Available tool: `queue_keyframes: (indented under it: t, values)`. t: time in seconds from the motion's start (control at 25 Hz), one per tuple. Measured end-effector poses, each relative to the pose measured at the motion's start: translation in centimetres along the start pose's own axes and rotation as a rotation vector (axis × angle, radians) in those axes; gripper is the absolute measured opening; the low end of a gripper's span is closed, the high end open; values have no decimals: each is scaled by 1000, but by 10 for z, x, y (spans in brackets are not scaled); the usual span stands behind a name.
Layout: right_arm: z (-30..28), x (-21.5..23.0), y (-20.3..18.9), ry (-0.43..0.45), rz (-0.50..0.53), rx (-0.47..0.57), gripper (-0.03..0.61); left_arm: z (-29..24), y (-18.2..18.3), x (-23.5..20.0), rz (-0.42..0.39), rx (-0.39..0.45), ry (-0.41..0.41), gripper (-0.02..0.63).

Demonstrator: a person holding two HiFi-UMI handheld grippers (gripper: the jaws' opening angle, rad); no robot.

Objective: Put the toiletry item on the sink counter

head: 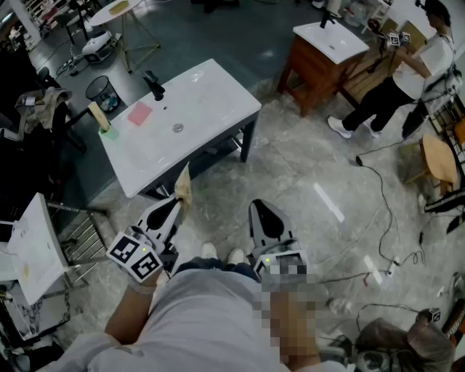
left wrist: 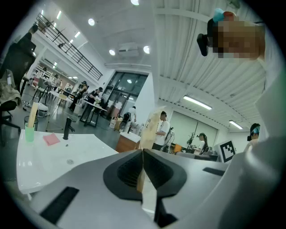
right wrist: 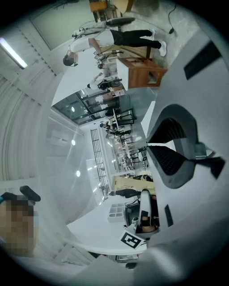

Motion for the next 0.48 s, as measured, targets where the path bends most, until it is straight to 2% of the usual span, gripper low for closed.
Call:
queue_keyframes:
  t: [0.48]
  values:
    - [-34,-31,2,-31,10,10,29,15,14,-44,16,2,-38,21]
Point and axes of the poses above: the fingertips, and each gripper's own axes: z backward along the fingers, x to its right, y out of its top, the point moved 5 cm from there along z, backward along the fingers, and after that the axes turned 2 degrees about z, right-handed, at the moved point
